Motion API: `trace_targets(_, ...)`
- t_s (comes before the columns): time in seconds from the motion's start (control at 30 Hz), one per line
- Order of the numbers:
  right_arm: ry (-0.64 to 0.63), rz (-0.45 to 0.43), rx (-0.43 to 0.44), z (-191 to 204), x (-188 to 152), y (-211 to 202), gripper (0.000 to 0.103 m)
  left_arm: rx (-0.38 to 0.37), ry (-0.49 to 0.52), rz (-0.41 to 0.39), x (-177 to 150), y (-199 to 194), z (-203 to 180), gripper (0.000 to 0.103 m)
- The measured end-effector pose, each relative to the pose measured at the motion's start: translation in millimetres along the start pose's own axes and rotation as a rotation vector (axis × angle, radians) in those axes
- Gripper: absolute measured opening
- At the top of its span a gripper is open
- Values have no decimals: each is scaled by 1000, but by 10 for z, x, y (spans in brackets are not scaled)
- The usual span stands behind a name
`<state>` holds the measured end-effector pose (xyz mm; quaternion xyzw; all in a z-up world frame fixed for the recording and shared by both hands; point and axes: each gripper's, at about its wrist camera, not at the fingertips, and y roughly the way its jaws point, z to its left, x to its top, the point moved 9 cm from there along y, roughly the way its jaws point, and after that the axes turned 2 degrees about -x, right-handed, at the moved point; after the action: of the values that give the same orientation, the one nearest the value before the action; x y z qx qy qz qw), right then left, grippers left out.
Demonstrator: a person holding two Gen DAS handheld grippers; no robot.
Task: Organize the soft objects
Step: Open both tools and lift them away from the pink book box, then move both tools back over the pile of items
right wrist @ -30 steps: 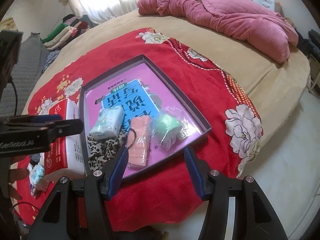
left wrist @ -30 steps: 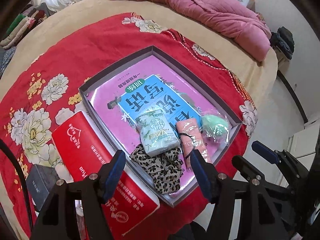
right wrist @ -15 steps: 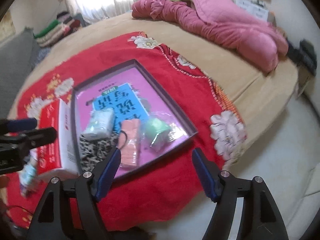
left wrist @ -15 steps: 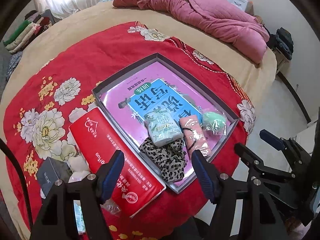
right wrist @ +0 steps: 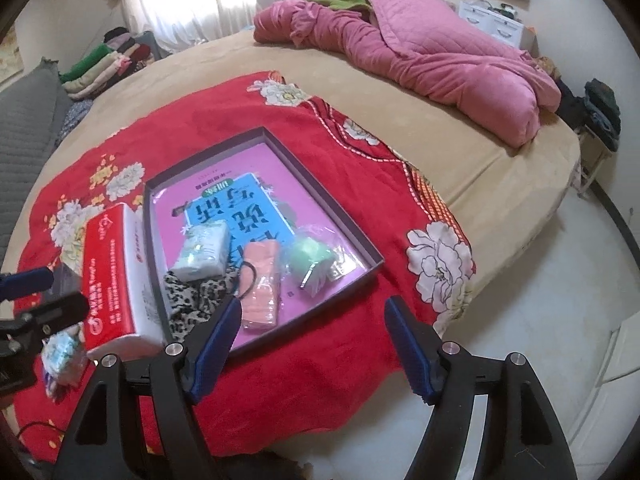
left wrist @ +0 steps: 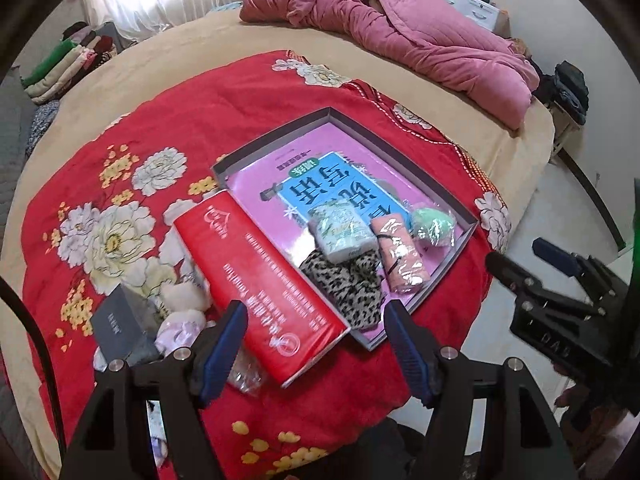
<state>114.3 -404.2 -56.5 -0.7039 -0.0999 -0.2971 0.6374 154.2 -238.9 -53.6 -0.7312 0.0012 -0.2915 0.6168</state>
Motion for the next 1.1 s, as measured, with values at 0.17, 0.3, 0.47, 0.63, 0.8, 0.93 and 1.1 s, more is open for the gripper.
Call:
trace_targets(0.17,-3,-27,7,83,25,-149,75,5,-4,-13,-119,-113,72,70)
trace_targets(0.3,-8,-46,22,147,39,-253,75,8,-18,-21,-204,-184,145,70)
trace_targets(0.47,34,-57,91,221,49,-365,75,23,-39,-34,-311,-295,255,70)
trace_targets(0.63,9,-118,112,352,145,-594,75,38,-60,-52,-359,-397,356,70)
trace_targets(0.8,-1,-169,143,488,231,-806,75,41,-90,-76,-399,-528,472,70)
trace_targets(0.93,-22,-242,134,592,328,-1036,76,56,-110,-93,-440,-623,589,70)
trace_targets(1.1,-21,-270,190,736,384,-1224,76,62,-148,-111,-507,-745,752,70)
